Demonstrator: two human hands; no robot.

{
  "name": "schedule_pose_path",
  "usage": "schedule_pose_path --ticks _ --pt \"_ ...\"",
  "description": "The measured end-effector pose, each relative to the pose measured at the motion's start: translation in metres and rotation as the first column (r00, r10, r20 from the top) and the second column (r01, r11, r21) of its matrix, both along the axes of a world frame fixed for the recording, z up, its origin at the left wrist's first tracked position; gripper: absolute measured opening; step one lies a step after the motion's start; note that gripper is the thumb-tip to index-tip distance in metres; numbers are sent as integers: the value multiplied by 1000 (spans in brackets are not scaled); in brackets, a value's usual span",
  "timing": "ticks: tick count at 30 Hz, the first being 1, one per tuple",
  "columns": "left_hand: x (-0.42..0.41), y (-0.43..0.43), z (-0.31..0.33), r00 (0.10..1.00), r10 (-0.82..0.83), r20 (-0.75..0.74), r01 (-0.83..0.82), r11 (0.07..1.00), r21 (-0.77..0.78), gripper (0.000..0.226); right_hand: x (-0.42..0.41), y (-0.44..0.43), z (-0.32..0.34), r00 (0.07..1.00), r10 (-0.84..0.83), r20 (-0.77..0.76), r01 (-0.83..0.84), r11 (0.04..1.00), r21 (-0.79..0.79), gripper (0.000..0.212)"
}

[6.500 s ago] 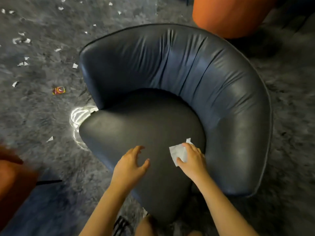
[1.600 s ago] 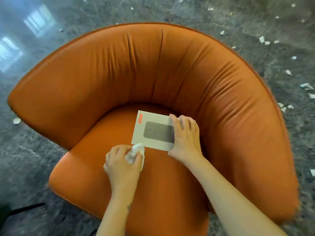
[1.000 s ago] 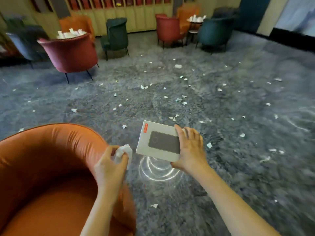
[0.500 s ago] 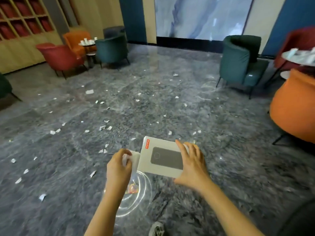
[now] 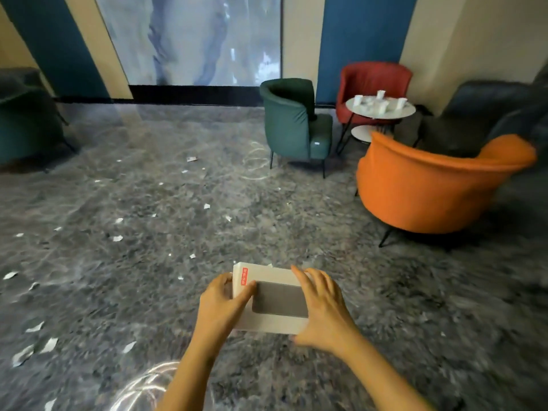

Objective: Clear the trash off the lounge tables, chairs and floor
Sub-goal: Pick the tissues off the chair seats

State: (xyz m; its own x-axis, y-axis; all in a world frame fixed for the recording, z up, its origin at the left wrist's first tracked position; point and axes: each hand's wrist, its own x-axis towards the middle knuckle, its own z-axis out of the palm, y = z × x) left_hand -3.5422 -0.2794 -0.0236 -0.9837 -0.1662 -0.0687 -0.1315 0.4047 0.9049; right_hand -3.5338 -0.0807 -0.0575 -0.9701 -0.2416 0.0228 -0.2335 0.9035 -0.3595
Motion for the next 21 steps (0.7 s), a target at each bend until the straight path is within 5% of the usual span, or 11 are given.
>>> schedule_pose_path --ticks 8,14,21 --pt "-201 106 -15 987 -129 -92 124 990 -60 23 -168 104 -7 988 -131 76 127 990 61 131" --pt "-377 170 3 983 -123 -137 102 982 -156 31 -344 182 7 970 -242 -35 238 968 -82 60" --pt "-558 216 24 968 -151 -201 95 960 -263 30 -535 251 32 944 -325 -59 321 945 -64 42"
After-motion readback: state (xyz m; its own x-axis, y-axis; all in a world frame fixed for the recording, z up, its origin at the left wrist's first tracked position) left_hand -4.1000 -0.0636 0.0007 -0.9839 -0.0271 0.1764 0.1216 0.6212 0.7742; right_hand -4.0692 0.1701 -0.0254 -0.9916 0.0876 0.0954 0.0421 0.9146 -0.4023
